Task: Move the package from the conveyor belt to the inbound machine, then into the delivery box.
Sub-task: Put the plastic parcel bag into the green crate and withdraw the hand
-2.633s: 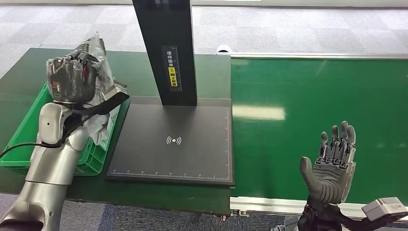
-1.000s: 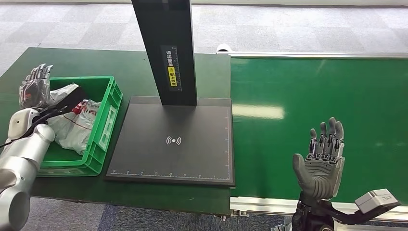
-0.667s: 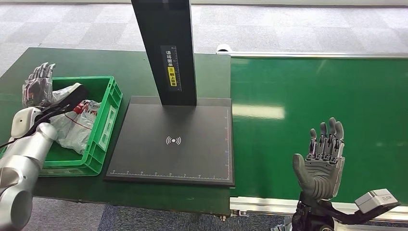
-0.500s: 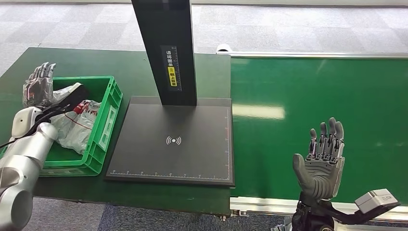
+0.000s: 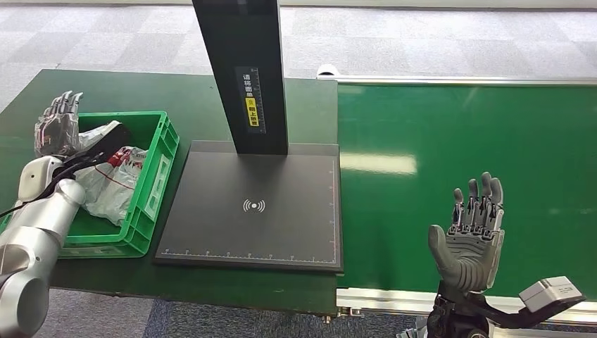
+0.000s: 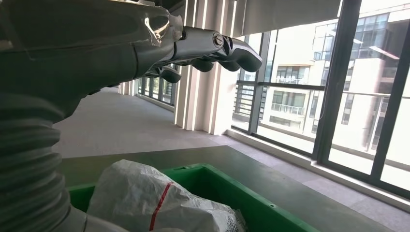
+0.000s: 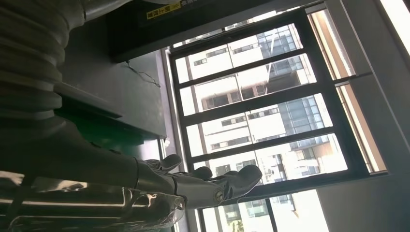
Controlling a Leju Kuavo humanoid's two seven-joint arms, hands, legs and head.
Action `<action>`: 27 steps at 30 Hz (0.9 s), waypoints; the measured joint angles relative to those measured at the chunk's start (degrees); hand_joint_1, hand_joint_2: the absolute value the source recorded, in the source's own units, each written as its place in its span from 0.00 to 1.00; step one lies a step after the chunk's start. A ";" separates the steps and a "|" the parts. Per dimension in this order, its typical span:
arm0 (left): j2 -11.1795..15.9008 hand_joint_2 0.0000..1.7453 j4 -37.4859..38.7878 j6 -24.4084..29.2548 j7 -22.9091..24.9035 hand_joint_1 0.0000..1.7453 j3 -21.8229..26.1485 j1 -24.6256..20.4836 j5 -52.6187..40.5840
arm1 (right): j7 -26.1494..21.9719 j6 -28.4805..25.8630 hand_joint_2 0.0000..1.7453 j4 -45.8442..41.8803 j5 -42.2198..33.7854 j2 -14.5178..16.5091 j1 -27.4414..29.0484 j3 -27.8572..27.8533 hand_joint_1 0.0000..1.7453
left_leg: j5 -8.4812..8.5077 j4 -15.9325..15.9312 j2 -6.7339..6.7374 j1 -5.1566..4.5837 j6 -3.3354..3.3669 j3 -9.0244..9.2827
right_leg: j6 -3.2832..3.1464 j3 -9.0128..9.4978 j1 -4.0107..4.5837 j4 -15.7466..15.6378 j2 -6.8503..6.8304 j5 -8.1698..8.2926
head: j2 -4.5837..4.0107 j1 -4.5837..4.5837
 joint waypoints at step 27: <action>-22.02 1.00 -64.46 -24.44 -14.06 0.00 -20.04 54.50 74.25 | 5.86 -10.06 1.00 2.91 14.32 -0.71 4.00 0.73 0.00 | -1.06 -0.25 0.00 -0.78 0.69 1.46 | 0.79 1.51 -0.82 -0.21 0.10 -0.97 | 0.00 -0.45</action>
